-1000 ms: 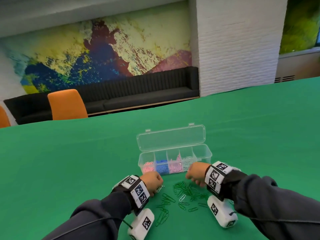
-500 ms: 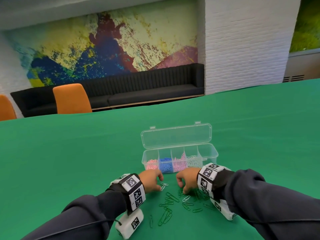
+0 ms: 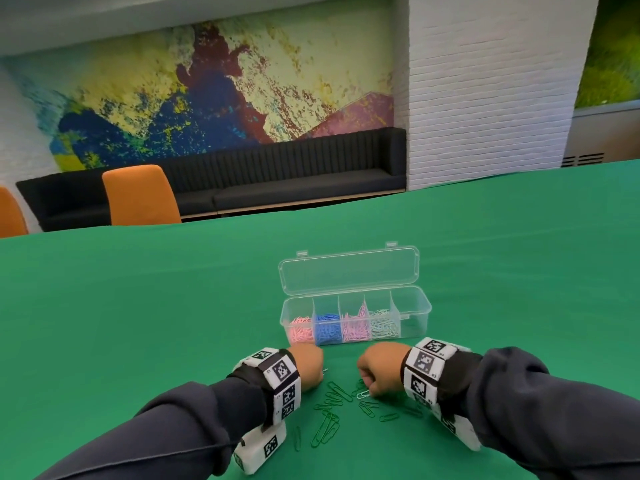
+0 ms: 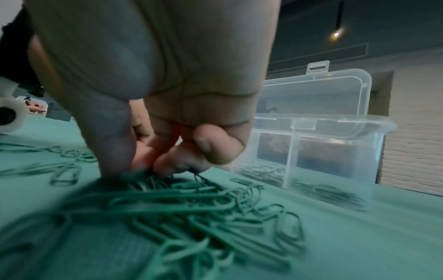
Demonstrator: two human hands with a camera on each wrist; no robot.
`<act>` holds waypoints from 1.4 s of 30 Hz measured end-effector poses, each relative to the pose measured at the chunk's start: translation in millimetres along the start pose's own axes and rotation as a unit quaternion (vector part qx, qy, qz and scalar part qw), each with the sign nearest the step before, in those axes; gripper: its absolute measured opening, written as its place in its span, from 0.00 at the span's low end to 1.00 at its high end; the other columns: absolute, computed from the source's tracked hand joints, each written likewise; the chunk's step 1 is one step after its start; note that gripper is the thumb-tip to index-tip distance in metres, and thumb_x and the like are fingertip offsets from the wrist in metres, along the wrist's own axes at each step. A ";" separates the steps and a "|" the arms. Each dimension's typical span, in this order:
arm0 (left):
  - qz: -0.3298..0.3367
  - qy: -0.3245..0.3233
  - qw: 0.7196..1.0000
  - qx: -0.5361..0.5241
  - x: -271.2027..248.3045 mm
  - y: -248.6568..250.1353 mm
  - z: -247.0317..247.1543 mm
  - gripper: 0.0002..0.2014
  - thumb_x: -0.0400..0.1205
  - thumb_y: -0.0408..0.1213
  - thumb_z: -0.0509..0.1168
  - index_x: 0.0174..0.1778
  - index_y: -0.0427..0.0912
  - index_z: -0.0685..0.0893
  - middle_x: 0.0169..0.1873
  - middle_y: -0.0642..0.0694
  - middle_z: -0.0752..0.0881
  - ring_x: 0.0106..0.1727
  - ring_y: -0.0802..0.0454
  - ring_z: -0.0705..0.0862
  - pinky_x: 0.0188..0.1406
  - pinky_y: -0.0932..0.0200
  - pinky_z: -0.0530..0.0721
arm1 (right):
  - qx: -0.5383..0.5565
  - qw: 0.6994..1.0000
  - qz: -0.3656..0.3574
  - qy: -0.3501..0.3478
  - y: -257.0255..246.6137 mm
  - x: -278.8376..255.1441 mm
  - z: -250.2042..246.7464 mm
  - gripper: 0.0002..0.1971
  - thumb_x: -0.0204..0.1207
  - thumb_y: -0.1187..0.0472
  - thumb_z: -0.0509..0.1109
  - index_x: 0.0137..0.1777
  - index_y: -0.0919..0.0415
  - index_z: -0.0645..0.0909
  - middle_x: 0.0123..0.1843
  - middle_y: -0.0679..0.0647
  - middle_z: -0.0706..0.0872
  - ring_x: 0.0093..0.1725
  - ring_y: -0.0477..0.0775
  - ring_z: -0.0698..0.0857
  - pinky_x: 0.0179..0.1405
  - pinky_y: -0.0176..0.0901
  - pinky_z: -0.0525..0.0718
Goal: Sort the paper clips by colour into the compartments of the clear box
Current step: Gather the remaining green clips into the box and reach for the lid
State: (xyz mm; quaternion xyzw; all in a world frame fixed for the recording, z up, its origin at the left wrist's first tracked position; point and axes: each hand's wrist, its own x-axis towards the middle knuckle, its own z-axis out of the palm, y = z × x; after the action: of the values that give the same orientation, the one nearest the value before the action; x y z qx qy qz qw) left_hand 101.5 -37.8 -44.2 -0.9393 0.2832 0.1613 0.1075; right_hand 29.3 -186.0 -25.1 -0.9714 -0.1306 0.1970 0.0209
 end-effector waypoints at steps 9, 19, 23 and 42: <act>0.016 0.010 0.999 -0.033 -5.1 -0.5 -5.3 0.12 0.84 0.33 0.53 0.38 0.35 0.77 0.29 0.46 0.72 0.36 0.48 0.75 0.43 0.59 0.80 | 0.096 0.995 0.036 0.008 21.7 -6.0 -0.3 0.13 0.74 0.65 0.64 0.30 0.53 0.69 0.31 0.46 0.73 0.36 0.48 0.74 0.43 0.38 0.76; 0.070 0.187 0.961 -0.193 40.4 47.8 -99.5 0.09 0.82 0.33 0.58 0.35 0.40 0.73 0.33 0.41 0.74 0.35 0.48 0.71 0.35 0.59 0.70 | 0.006 0.998 0.059 -0.022 -2.5 6.6 7.3 0.11 0.75 0.59 0.68 0.32 0.59 0.73 0.30 0.51 0.73 0.41 0.56 0.77 0.48 0.49 0.83; 0.037 0.162 0.970 -0.178 65.7 57.4 -96.9 0.18 0.83 0.35 0.58 0.26 0.46 0.67 0.28 0.45 0.70 0.34 0.48 0.70 0.34 0.59 0.70 | 0.061 0.996 0.062 -0.026 7.9 -4.5 4.1 0.08 0.74 0.58 0.70 0.40 0.62 0.79 0.38 0.55 0.79 0.43 0.56 0.78 0.52 0.50 0.83; 0.002 -0.088 0.983 -0.162 -79.5 -32.5 15.2 0.20 0.74 0.50 0.73 0.48 0.49 0.68 0.33 0.55 0.76 0.25 0.58 0.76 0.21 0.66 0.72 | 0.227 0.953 0.194 0.052 67.1 -32.9 -23.5 0.05 0.82 0.59 0.61 0.47 0.61 0.74 0.38 0.51 0.77 0.32 0.47 0.78 0.31 0.34 0.80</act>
State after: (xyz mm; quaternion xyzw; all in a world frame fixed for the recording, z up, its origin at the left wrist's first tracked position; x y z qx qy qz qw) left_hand 53.6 32.8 -25.8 -0.9259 0.2442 0.2874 -0.0222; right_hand 25.6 -259.1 2.8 -0.9566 0.1093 0.1710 0.2092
